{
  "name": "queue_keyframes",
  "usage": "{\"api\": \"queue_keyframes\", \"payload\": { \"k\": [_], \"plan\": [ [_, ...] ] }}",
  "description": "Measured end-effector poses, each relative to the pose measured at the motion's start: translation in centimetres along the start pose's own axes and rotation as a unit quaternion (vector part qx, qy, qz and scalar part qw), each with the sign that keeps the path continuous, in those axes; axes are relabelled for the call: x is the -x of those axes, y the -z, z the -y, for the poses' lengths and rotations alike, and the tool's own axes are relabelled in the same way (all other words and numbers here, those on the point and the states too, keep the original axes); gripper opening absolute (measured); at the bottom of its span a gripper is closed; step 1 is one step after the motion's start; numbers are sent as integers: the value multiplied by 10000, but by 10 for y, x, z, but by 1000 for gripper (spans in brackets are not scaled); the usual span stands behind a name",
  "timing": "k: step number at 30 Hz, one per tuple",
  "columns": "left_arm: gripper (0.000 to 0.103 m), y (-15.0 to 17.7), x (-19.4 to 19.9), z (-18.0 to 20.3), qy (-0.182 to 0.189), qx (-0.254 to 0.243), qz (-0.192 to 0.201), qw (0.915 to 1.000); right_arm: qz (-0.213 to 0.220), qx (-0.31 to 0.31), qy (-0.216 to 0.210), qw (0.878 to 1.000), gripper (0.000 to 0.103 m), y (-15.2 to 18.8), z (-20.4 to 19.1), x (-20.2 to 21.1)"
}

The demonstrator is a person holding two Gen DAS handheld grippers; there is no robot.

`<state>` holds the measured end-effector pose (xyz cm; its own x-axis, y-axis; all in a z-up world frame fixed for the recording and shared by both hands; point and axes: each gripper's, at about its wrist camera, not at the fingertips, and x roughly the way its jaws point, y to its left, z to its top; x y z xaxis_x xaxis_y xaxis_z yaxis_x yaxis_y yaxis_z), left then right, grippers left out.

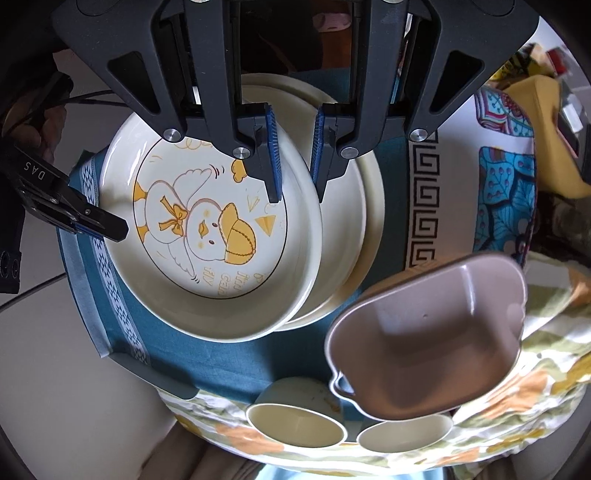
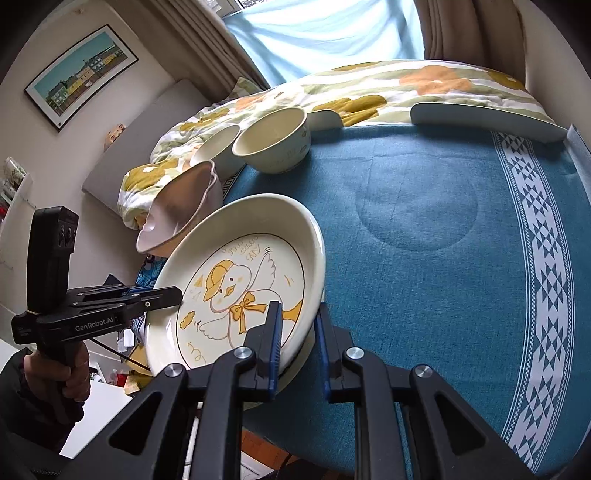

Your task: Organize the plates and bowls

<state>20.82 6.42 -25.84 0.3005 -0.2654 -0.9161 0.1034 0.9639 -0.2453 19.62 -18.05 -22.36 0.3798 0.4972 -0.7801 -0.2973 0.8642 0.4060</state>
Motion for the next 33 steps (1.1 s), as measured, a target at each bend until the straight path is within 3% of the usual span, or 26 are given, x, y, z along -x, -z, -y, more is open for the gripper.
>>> {"api": "queue_keyframes", "payload": {
  "k": [11, 18, 23, 33],
  "plan": [
    [15, 8, -10, 5, -319, -14, -6, 9995, -133, 205, 12, 9997, 16, 1, -4, -10],
    [18, 6, -13, 19, -799, -409, 36, 9960, -197, 228, 95, 9995, 16, 3, -5, -9],
    [21, 6, -19, 39, -1427, -936, 70, 9853, -196, 201, 161, 9995, 16, 3, -5, -7],
    [20, 7, -20, 54, -2044, -1213, 172, 9712, -229, 204, 194, 9993, 16, 2, -7, -11]
  ]
}}
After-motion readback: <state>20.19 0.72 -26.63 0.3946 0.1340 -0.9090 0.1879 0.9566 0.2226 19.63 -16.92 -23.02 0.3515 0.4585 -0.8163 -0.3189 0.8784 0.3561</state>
